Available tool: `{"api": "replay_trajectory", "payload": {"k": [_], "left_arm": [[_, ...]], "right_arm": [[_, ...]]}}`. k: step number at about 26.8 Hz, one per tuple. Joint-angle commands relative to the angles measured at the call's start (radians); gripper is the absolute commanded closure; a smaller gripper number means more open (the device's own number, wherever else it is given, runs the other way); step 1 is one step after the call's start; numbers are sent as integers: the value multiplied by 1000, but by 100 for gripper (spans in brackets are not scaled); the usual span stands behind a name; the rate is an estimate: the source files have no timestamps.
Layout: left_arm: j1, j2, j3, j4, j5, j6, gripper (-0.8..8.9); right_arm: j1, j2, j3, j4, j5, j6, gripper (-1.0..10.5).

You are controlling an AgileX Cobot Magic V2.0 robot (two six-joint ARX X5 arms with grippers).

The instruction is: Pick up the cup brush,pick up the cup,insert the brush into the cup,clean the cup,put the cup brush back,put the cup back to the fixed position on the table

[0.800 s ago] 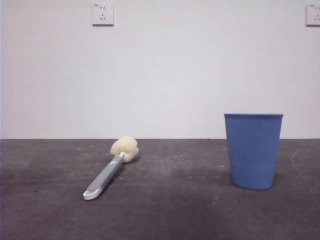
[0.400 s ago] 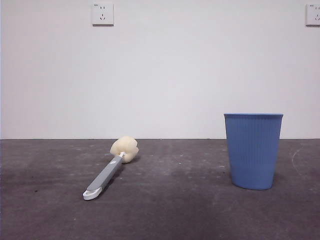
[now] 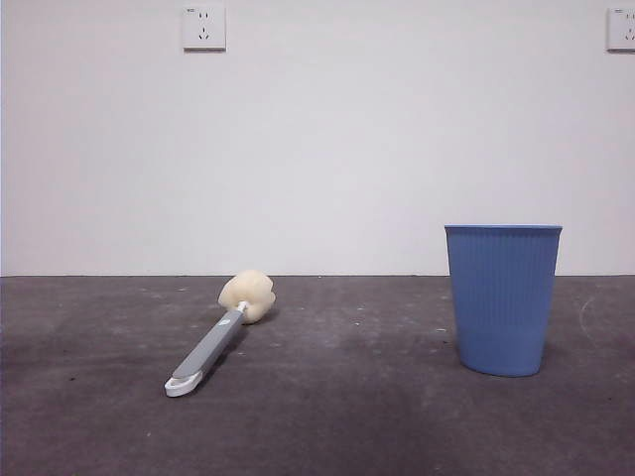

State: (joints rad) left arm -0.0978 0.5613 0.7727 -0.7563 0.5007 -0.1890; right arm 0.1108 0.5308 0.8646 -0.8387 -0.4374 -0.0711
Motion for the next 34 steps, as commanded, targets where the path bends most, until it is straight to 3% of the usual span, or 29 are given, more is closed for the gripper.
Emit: {"api": "replay_trajectory", "payload": {"k": [1, 8, 18, 24, 34], "left_arm": [[-39, 39, 1, 7, 4, -1, 122], [-197, 195, 1, 72, -89, -2, 122], [-471, 514, 1, 265, -380, -64, 122], [-499, 760, 4, 393, -435, -104, 122], [-508, 1024, 180, 319, -523, -102, 122]], "right_arm": [[0, 0, 2, 4, -1, -4, 317], [0, 0, 2, -1, -1, 1, 317], [0, 0, 2, -27, -1, 3, 317], [0, 0, 2, -35, -1, 3, 317], [0, 6, 2, -51, -2, 3, 317]]}}
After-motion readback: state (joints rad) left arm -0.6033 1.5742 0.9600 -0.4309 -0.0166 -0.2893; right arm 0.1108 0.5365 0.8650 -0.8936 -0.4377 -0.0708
